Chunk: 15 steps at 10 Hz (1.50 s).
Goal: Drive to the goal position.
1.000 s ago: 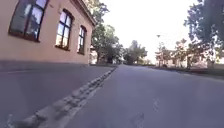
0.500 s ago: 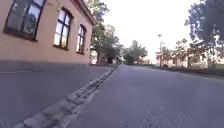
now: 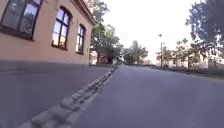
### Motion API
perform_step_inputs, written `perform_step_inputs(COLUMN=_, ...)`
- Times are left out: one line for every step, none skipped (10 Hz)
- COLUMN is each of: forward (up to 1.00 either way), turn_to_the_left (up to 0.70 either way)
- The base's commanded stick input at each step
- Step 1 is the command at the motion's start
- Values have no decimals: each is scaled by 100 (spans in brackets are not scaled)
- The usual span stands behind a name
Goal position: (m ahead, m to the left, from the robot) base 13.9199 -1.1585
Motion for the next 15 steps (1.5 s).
perform_step_inputs(forward=50, turn_to_the_left=0)
perform_step_inputs(forward=50, turn_to_the_left=0)
perform_step_inputs(forward=50, turn_to_the_left=0)
perform_step_inputs(forward=50, turn_to_the_left=0)
perform_step_inputs(forward=50, turn_to_the_left=0)
perform_step_inputs(forward=50, turn_to_the_left=0)
perform_step_inputs(forward=50, turn_to_the_left=0)
perform_step_inputs(forward=50, turn_to_the_left=0)
perform_step_inputs(forward=50, turn_to_the_left=0)
perform_step_inputs(forward=50, turn_to_the_left=0)
perform_step_inputs(forward=50, turn_to_the_left=0)
perform_step_inputs(forward=50, turn_to_the_left=0)
perform_step_inputs(forward=50, turn_to_the_left=0)
perform_step_inputs(forward=50, turn_to_the_left=0)
perform_step_inputs(forward=50, turn_to_the_left=0)
